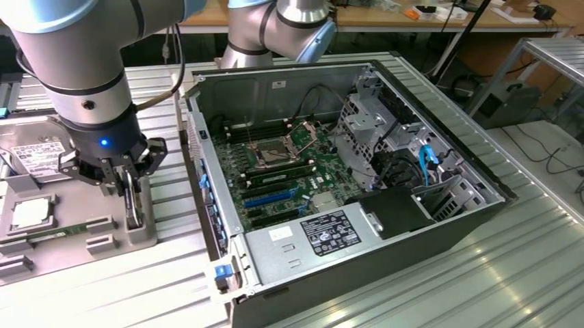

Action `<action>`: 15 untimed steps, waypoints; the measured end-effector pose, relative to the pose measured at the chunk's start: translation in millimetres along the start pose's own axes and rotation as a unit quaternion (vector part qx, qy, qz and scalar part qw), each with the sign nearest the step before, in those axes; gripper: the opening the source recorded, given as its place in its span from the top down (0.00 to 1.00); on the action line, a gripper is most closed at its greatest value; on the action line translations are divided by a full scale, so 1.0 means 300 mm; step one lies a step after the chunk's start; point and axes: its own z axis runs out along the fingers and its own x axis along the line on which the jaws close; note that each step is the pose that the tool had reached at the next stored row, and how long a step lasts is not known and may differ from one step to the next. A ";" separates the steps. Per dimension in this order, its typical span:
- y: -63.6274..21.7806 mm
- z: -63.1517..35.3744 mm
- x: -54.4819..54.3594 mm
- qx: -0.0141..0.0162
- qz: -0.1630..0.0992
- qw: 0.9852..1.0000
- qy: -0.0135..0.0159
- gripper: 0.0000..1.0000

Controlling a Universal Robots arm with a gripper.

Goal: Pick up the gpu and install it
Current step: 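Pick up the gpu and move the gpu toward the slot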

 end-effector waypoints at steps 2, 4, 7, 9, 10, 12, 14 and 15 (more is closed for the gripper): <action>0.003 -0.045 0.000 0.000 0.000 1.000 0.001 0.73; 0.006 -0.091 0.000 0.000 0.000 1.000 0.002 0.73; 0.010 -0.142 0.001 0.000 0.000 1.000 0.003 0.73; 0.013 -0.183 0.001 0.000 0.000 1.000 0.003 0.73; 0.014 -0.206 0.001 0.000 0.000 1.000 0.004 0.73; 0.017 -0.245 0.001 0.000 0.000 1.000 0.004 0.73; 0.020 -0.295 0.001 0.000 0.000 1.000 0.006 0.73; 0.022 -0.323 0.002 0.000 0.000 1.000 0.006 0.73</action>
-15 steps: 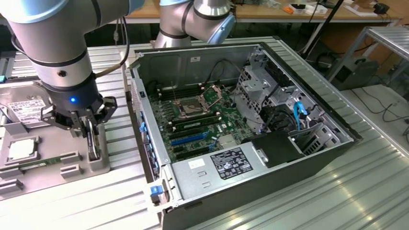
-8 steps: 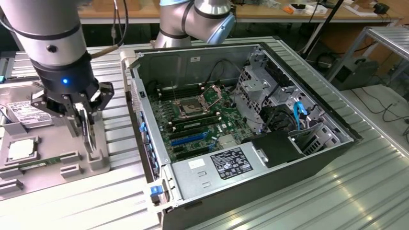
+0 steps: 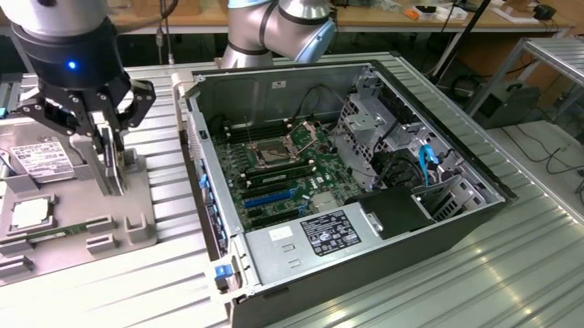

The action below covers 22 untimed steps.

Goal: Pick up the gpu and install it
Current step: 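Pick up the gpu and move the gpu toward the slot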

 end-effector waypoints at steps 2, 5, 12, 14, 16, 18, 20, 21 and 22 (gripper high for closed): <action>0.004 -0.054 0.001 0.000 0.000 1.000 0.001 0.73; 0.008 -0.106 0.002 0.000 0.000 1.000 0.001 0.73; 0.019 -0.267 0.005 0.000 0.000 1.000 0.002 0.73; 0.019 -0.268 0.001 0.000 0.000 1.000 0.002 0.73; 0.017 -0.269 -0.071 0.000 0.000 1.000 0.002 0.73; 0.016 -0.270 -0.132 0.000 0.000 1.000 0.002 0.73; 0.015 -0.271 -0.163 0.000 0.000 1.000 0.002 0.73; 0.015 -0.271 -0.176 0.000 0.000 1.000 0.002 0.73; 0.015 -0.271 -0.188 0.000 0.000 1.000 0.002 0.73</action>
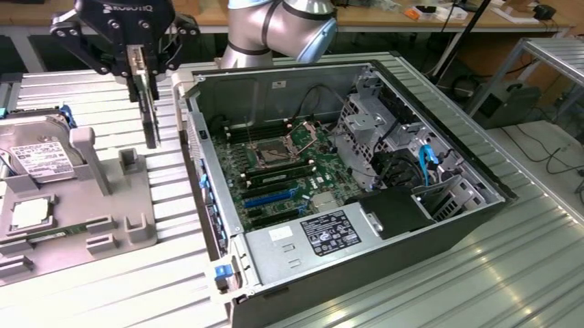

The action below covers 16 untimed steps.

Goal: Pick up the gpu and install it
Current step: 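Pick up the gpu and move the gpu toward the slot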

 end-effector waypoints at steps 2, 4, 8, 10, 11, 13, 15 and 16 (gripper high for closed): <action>0.000 0.000 -0.005 0.000 0.000 1.000 0.000 0.73; 0.000 0.000 -0.006 0.000 0.000 1.000 0.000 0.73; 0.001 -0.019 -0.013 0.000 0.009 1.000 0.004 0.73; 0.001 -0.020 -0.026 0.000 0.010 1.000 0.004 0.73; 0.000 -0.021 -0.044 0.000 0.010 1.000 0.004 0.73; 0.000 -0.021 -0.088 0.000 0.010 1.000 0.004 0.73; -0.001 -0.023 -0.131 0.000 0.010 1.000 0.004 0.73; -0.002 -0.023 -0.151 0.000 0.010 1.000 0.004 0.73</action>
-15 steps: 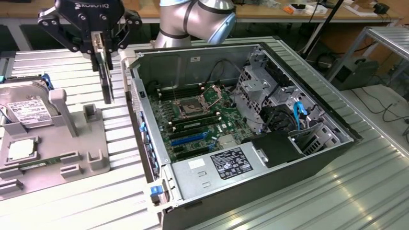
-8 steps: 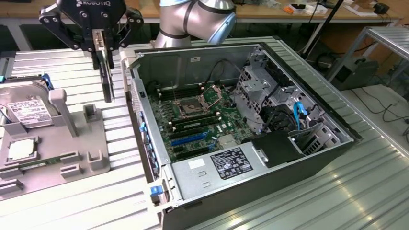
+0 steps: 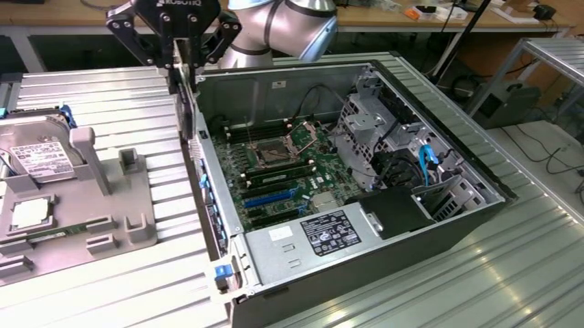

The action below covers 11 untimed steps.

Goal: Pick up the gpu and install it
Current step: 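Pick up the gpu and move the gpu toward the slot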

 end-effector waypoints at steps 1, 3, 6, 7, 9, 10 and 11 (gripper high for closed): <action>0.000 -0.001 -0.023 0.000 0.000 1.000 0.000 0.73; 0.000 -0.002 -0.064 0.000 0.000 1.000 0.000 0.73; 0.000 -0.004 -0.134 0.000 0.000 1.000 0.000 0.73; 0.000 -0.005 -0.171 0.000 0.000 1.000 0.000 0.73; 0.000 -0.007 -0.218 0.000 0.000 1.000 0.000 0.73; 0.000 -0.007 -0.234 0.000 0.000 1.000 0.000 0.73; 0.000 -0.008 -0.259 0.000 0.000 1.000 0.000 0.73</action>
